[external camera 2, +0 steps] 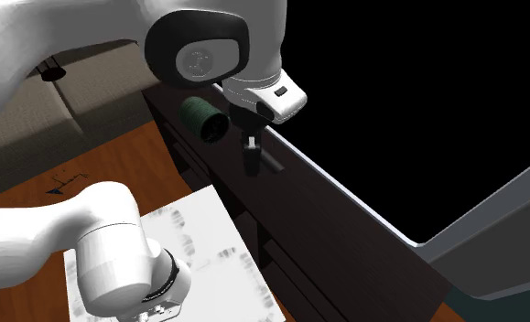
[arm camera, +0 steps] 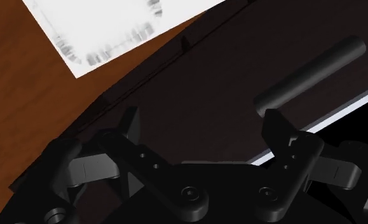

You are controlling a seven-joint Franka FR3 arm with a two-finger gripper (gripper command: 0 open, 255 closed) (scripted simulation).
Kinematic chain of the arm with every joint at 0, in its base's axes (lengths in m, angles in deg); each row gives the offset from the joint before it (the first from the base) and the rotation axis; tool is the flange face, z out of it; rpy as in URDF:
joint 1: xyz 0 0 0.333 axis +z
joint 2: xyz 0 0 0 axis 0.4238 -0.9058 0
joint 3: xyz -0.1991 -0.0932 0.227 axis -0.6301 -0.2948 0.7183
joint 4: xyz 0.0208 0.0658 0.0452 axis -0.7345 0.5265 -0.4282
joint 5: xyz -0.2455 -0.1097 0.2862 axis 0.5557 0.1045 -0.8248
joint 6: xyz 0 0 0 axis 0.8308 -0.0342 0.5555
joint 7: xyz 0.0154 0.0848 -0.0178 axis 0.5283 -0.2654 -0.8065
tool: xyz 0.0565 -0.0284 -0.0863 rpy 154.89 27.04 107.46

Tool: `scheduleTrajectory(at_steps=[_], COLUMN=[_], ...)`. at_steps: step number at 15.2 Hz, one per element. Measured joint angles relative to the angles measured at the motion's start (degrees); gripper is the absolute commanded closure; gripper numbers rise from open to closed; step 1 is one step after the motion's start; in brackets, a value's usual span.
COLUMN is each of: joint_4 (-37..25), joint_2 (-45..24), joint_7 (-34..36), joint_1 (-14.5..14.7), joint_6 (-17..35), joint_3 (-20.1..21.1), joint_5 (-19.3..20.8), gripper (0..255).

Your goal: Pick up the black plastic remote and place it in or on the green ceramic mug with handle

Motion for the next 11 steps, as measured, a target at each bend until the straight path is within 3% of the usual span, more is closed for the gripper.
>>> scheduleTrajectory(at_steps=[11], joint_4=[7.22], joint_2=[-10.23], joint_7=[28.03], joint_1=[-1.81], joint_6=[17.52], joint_3=[12.01], joint_5=[-14.26], gripper=[0])
